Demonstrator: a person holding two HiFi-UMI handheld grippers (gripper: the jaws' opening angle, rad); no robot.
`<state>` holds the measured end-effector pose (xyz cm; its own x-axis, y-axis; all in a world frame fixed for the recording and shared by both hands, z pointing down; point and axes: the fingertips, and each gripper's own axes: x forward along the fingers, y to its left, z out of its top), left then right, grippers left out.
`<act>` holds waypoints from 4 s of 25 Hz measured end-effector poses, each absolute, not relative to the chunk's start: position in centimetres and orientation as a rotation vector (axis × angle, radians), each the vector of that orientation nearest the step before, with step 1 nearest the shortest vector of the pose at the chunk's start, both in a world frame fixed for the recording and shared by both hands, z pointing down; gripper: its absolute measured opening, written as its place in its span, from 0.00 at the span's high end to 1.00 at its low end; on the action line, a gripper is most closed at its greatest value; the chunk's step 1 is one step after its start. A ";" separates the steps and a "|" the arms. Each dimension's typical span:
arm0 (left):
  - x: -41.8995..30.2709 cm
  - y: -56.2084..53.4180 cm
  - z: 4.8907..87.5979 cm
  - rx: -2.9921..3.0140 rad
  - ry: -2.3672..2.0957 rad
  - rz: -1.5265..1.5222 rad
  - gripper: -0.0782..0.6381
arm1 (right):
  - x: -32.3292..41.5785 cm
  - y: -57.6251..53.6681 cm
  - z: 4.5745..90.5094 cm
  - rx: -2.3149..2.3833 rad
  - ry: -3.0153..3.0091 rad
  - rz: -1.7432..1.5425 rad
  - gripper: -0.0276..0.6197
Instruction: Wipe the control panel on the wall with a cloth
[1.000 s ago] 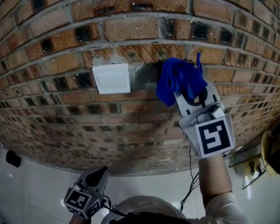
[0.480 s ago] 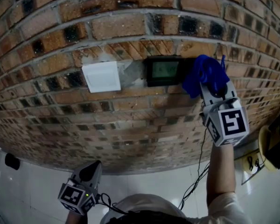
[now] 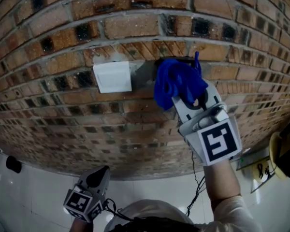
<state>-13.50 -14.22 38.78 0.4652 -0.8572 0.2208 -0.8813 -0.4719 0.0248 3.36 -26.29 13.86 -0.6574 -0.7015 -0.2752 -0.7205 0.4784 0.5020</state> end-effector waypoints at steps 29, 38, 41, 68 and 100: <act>-11.1 -15.0 40.2 2.577 -1.466 0.279 0.89 | 15.3 -30.2 14.9 -1.648 2.523 0.890 0.82; -12.6 -14.8 40.2 2.547 -1.507 0.269 0.89 | 2.7 -27.0 15.1 -1.308 2.703 0.966 0.82; -12.9 -14.5 40.2 2.538 -1.519 0.264 0.89 | 0.6 -28.2 15.1 -1.285 2.712 0.922 0.82; -7.3 -15.3 39.7 2.562 -1.488 0.328 0.89 | 16.1 -31.2 14.8 -1.573 2.521 0.937 0.82; -24.5 2.1 41.0 2.469 -1.657 0.380 0.89 | 5.6 -1.5 39.7 -1.555 2.808 0.079 0.82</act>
